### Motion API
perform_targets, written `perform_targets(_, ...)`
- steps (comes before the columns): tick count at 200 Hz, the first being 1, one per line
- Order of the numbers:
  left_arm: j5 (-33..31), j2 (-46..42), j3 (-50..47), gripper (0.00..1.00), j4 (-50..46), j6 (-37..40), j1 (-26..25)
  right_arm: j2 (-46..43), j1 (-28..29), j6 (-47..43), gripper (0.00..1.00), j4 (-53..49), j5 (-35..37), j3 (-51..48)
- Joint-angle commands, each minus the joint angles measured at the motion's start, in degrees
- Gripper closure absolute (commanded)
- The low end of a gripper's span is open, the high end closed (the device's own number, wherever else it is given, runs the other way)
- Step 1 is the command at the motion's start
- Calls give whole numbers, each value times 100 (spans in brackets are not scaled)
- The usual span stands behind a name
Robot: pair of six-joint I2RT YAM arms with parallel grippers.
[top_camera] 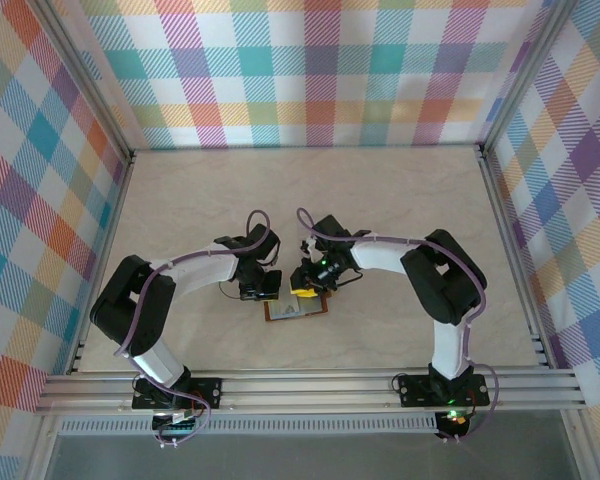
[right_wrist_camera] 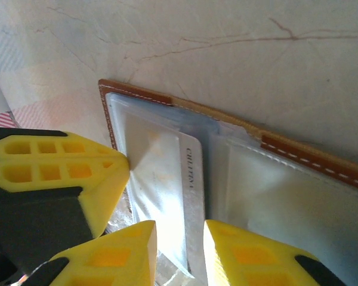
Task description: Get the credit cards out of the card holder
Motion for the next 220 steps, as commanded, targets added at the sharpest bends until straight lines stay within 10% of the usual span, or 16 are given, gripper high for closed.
perform_targets(1,-192,251,-173,95,-179,27,-46,219,2,-37,73,87,-194,-71)
perform_targets(122,-198,376,-168,95,-210,92,-54,-43,-150,388,92,1114,-621,-656)
perform_targets(220,-243,256,-109,95,-295,164,-53,-478,-277,-598,100,-1064,1035,-196)
